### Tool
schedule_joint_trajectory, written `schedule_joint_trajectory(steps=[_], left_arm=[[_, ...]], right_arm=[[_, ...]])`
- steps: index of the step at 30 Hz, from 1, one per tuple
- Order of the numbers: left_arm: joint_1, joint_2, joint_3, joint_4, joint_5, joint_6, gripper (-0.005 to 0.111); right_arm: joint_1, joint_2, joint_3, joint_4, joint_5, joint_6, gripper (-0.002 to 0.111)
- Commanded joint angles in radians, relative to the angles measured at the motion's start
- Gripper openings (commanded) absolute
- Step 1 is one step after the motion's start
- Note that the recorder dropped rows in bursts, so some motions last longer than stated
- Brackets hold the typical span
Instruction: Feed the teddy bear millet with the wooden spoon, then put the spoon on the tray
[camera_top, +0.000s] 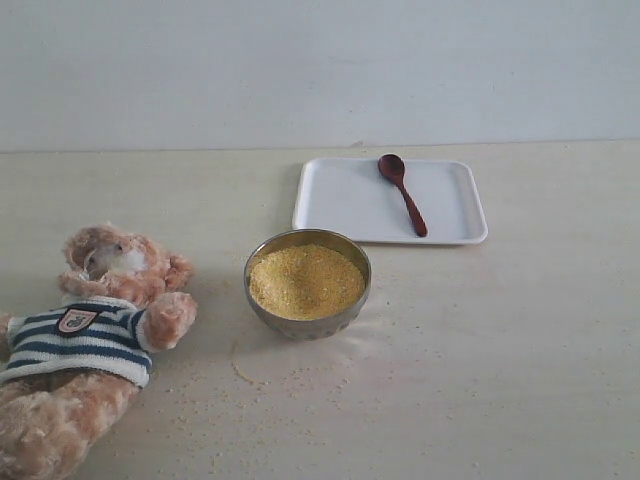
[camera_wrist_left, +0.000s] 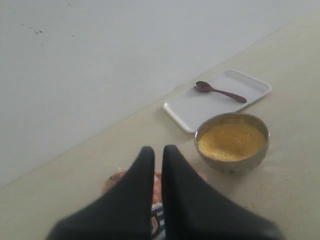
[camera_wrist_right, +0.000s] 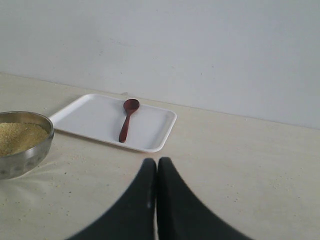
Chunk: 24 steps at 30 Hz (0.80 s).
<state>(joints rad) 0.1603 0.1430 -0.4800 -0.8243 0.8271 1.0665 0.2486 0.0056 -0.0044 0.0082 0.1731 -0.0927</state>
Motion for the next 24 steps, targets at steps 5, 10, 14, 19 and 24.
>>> schedule_joint_trajectory(steps=[5, 10, 14, 19, 24], left_arm=[[-0.023, -0.143, 0.154, -0.020, -0.216, -0.229, 0.005], [-0.043, -0.143, 0.254, -0.158, -0.252, -0.237, 0.005], [-0.041, -0.143, 0.284, -0.178, -0.257, -0.237, 0.005], [-0.041, -0.143, 0.285, -0.178, -0.267, -0.237, 0.005], [-0.041, -0.143, 0.311, -0.168, -0.290, -0.264, 0.005]], right_arm=[[-0.007, -0.006, 0.004, 0.001, -0.008, 0.003, 0.000], [-0.007, -0.006, 0.004, 0.002, -0.011, 0.005, 0.000], [-0.007, -0.006, 0.004, 0.002, -0.011, 0.005, 0.000], [-0.007, -0.006, 0.004, 0.002, -0.011, 0.005, 0.000], [-0.007, -0.006, 0.004, 0.002, -0.011, 0.005, 0.000]])
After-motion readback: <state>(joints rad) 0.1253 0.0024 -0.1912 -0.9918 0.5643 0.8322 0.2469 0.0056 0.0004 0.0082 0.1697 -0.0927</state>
